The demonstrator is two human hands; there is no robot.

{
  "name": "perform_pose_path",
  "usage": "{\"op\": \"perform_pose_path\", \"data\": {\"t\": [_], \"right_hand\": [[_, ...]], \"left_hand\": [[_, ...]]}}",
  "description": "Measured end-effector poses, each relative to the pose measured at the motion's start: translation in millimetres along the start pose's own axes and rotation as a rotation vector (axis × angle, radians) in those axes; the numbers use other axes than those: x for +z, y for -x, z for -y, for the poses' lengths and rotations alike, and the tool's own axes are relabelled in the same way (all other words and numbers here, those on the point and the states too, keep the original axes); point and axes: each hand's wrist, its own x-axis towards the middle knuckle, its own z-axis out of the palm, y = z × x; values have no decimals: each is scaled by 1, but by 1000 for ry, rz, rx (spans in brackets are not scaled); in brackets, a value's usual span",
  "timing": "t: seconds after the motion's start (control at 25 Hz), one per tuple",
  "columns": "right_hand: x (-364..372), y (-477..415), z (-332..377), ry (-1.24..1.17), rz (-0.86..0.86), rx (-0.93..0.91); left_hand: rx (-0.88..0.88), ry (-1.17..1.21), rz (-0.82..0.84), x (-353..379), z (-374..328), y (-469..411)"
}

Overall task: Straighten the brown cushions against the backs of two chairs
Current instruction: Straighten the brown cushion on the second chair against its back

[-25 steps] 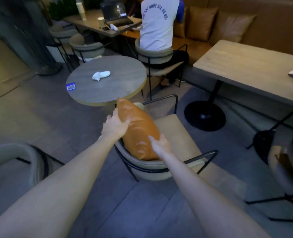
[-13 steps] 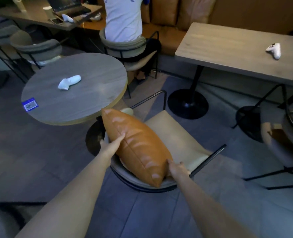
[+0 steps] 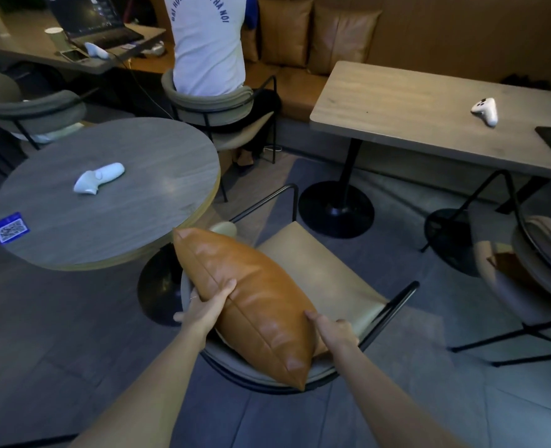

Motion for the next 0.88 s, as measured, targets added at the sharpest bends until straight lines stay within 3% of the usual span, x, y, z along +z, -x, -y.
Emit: {"op": "perform_pose_path", "data": {"t": [0.32,0.48,0.64,0.88], "right_hand": [[-55,-30,66,353,-136,-183],[-75,-30,122,425,-182,-381],[-79,-35,151,594,-211,-512],[-104,-53,157,794,-309,-603]], "left_hand": [[118,-189,39,64,-38,-7],[111,-219,48,101,-64,-17],[3,-92,21,133,-74,-26],[-24,15,50,205,-84,-18]]}}
